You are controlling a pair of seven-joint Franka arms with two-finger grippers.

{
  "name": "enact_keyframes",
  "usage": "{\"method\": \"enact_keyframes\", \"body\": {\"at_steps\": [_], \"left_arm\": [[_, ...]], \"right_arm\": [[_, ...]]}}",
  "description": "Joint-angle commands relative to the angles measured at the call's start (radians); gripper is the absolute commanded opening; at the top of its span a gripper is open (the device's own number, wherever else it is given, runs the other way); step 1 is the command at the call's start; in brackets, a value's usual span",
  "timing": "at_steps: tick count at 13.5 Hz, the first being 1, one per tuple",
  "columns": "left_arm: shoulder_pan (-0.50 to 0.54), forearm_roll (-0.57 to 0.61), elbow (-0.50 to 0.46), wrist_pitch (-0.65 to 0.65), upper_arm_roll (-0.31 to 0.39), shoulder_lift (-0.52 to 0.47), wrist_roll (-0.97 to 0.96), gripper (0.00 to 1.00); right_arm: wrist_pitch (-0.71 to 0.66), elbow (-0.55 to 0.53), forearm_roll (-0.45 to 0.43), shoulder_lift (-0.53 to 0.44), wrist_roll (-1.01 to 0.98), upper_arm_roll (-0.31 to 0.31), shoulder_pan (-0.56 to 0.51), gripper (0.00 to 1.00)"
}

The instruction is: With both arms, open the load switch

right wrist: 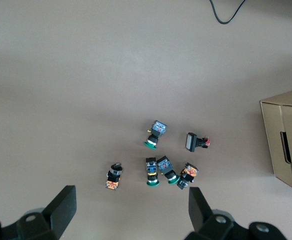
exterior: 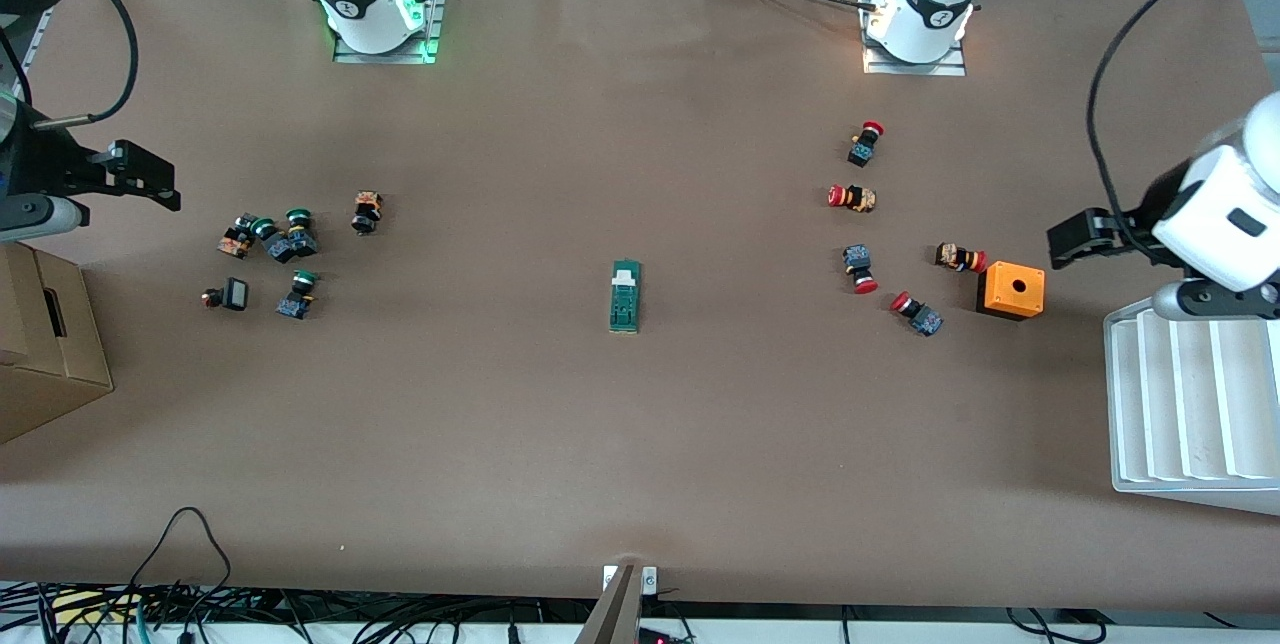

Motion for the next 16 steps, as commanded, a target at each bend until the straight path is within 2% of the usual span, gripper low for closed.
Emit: {"method": "enact_keyframes", "body": {"at_steps": [1,3,6,9,10,13,15,16], "left_arm": [[-0.082,-0.280,0.061,0.052,0.373,-0.165,0.184,1.00],[-0.160,-0.506,0.047,0.089,0.670,-0.254,0.281,1.00],[-0.280,-0.674,-0.038,0.118,0.957,-0.349,0.428,1.00],[-0.450,-0.800,-0.185,0.157,1.236,-0.452,0.548,1.00],[-0.495,-0.812,-0.234,0.186,1.290,-0.489,0.575,1.00],[-0.550,-0.808,-0.374,0.243,1.349,-0.562,0.623,1.00],[-0.651,-0.806,-0.448,0.276,1.468,-0.604,0.645,1.00],[-0.680,-0.806,-0.492,0.296,1.502,-0.627,0.652,1.00]], "right_arm": [[-0.026,0.035,0.067,0.015,-0.016,-0.007,-0.014,0.99],[-0.026,0.035,0.068,0.015,-0.019,-0.001,-0.025,0.99],[-0.028,0.035,0.066,0.015,-0.021,-0.003,-0.025,0.99],[-0.023,0.035,0.037,0.015,-0.018,0.000,-0.016,0.99],[-0.019,0.035,0.023,0.013,-0.018,0.002,-0.015,0.99],[-0.025,0.035,0.022,0.013,-0.018,0.004,-0.013,0.99],[-0.025,0.035,0.022,0.013,-0.018,0.004,-0.013,0.99],[-0.025,0.035,0.022,0.013,-0.016,0.004,-0.013,0.99]]}}
